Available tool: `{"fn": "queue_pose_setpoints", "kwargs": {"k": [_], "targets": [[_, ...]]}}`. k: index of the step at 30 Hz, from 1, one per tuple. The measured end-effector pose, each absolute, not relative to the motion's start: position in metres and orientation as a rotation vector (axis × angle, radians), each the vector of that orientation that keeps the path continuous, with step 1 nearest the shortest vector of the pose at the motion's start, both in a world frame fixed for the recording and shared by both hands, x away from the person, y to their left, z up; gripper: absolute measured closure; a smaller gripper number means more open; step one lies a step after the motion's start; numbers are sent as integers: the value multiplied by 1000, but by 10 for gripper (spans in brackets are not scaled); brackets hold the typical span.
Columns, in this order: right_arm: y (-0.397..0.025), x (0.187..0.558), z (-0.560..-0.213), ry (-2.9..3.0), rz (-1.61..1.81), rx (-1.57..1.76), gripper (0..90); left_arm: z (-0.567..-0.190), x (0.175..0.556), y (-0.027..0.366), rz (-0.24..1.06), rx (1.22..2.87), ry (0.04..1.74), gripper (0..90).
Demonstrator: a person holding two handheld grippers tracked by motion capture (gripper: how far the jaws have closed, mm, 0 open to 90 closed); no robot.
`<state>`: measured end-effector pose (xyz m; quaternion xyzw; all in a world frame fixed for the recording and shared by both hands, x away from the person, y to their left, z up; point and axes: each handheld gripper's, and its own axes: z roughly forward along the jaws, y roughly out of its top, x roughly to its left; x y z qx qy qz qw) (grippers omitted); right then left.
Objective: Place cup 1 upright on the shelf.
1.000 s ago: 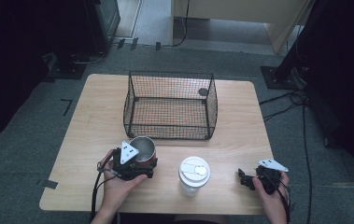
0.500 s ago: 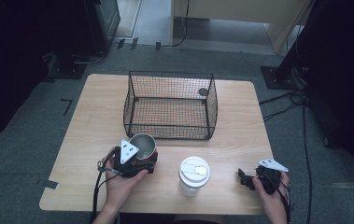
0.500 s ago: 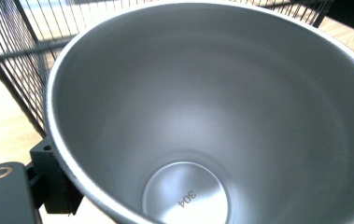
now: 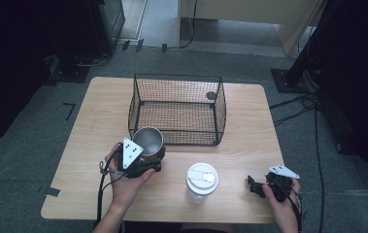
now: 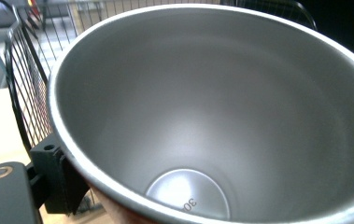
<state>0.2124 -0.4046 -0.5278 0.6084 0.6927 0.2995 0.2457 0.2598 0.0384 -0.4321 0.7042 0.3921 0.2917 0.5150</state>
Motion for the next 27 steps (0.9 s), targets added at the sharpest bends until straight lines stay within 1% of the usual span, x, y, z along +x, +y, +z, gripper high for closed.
{"fn": "queue_pose_setpoints", "kwargs": {"k": [2, 6, 13, 20, 27], "targets": [[-405, 212, -528, 1889, 818, 1661, 0, -430, 261, 38, 710, 1684, 938, 75], [-404, 212, -528, 1889, 818, 1662, 0, -424, 264, 34, 768, 1619, 916, 75], [-404, 212, -528, 1888, 818, 1663, 0, -419, 274, 27, 794, 1586, 898, 76], [-404, 212, -528, 1888, 818, 1663, 0, -400, 284, 19, 825, 1547, 841, 76], [-404, 212, -528, 1888, 818, 1664, 0, -387, 297, 15, 818, 1509, 803, 77]]}}
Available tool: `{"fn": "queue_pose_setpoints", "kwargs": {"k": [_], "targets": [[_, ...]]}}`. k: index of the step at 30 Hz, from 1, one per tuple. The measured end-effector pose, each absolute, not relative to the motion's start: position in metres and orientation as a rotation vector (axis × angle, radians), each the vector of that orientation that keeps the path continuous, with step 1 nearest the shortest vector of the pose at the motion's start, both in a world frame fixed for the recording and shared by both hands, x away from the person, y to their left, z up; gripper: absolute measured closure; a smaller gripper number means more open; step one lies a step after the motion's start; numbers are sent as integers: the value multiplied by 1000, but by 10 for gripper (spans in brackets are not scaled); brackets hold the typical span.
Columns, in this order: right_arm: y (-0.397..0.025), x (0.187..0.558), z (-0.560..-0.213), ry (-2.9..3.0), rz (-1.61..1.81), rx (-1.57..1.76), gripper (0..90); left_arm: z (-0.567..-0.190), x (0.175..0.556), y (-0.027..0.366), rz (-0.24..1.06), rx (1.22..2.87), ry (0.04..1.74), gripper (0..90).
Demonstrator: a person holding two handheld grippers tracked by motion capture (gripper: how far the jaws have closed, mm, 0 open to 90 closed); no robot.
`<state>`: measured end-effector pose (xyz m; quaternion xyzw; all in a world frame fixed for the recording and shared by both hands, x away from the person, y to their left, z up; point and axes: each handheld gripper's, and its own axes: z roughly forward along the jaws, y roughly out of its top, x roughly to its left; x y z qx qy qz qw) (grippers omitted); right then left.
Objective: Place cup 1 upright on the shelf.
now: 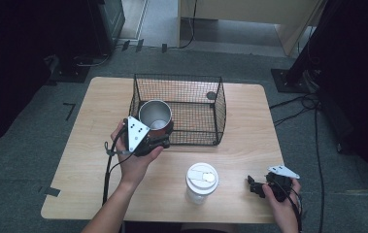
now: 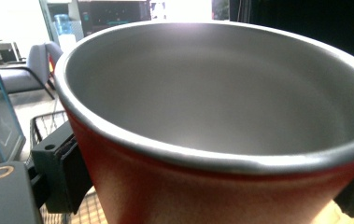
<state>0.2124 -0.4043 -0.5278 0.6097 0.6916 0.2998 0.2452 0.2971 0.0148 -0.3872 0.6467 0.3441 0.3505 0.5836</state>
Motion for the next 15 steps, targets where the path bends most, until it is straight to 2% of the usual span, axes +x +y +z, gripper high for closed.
{"fn": "queue_pose_setpoints", "kwargs": {"k": [5, 8, 15], "targets": [[-404, 212, -528, 1888, 818, 1663, 0, -383, 306, 13, 803, 1480, 801, 77], [-404, 212, -528, 1887, 818, 1663, 0, -382, 314, 9, 848, 1496, 804, 77], [-404, 212, -528, 1888, 818, 1663, 0, -381, 325, 7, 852, 1472, 848, 78]]}}
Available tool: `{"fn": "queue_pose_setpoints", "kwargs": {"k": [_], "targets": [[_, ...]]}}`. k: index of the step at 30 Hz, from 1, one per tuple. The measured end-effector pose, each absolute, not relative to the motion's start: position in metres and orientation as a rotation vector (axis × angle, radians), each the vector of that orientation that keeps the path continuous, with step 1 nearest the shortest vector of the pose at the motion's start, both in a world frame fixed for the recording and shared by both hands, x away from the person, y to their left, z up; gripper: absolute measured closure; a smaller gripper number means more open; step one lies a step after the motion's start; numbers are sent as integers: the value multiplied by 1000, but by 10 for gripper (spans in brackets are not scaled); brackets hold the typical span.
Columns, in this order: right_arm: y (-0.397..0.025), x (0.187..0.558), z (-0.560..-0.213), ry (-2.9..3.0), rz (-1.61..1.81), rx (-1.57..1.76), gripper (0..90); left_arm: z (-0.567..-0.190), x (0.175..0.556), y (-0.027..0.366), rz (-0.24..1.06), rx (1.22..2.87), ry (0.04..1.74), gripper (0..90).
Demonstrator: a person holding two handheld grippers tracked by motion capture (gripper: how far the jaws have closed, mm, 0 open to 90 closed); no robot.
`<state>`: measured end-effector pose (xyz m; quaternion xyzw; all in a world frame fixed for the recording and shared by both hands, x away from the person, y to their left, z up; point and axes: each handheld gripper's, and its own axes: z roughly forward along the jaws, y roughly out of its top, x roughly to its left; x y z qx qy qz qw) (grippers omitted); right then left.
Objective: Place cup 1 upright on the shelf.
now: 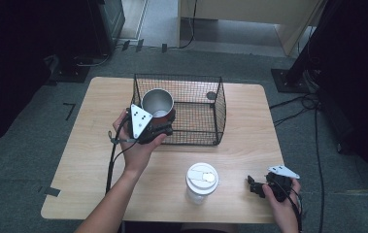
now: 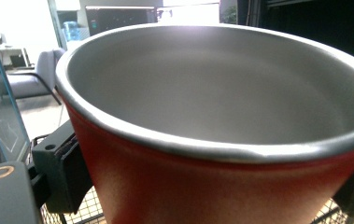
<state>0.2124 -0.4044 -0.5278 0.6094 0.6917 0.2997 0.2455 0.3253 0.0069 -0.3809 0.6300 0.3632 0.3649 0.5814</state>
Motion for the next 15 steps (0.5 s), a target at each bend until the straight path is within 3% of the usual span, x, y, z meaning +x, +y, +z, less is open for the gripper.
{"fn": "queue_pose_setpoints", "kwargs": {"k": [15], "targets": [[-404, 212, -528, 1888, 818, 1663, 0, -390, 366, 2, 865, 1419, 901, 78]]}}
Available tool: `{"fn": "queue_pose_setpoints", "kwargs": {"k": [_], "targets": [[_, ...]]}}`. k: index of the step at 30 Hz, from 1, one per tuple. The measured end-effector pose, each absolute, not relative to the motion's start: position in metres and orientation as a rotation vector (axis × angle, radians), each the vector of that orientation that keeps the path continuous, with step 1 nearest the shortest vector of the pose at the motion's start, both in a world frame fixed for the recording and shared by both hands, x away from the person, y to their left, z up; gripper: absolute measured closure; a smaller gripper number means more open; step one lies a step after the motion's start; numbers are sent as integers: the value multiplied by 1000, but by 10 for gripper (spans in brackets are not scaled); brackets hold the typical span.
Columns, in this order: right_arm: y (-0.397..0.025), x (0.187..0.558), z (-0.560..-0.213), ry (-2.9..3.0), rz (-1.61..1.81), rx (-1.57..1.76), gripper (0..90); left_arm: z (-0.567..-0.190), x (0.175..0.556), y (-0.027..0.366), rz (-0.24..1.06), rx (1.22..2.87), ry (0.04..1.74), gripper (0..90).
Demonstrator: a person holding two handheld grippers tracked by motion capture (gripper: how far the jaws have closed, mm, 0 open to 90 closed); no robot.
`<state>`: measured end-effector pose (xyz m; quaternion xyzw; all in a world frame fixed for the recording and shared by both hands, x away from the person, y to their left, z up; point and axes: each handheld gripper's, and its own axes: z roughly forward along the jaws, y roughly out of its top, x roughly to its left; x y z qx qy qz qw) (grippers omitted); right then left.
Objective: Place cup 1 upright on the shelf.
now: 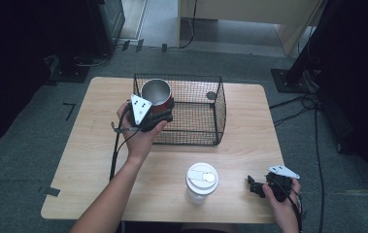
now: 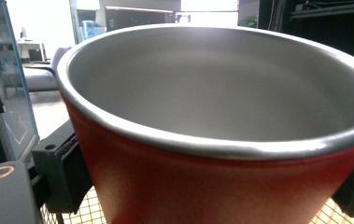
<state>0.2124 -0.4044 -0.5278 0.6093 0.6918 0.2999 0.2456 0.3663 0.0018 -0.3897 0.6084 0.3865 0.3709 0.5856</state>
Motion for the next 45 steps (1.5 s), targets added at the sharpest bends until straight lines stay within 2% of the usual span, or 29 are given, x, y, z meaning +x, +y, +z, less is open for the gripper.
{"fn": "queue_pose_setpoints", "kwargs": {"k": [8, 12, 26, 31, 45], "targets": [[-404, 212, -528, 1888, 819, 1662, 0, -402, 390, -7, 837, 1423, 930, 78], [-404, 212, -528, 1889, 817, 1662, 0, -406, 402, -8, 804, 1372, 969, 78], [-405, 213, -528, 1891, 820, 1660, 0, -410, 432, -15, 889, 1410, 986, 78], [-405, 213, -528, 1891, 820, 1660, 0, -415, 443, -16, 907, 1449, 1007, 78], [-405, 213, -528, 1895, 822, 1659, 0, -430, 464, -20, 852, 1596, 1149, 78]]}}
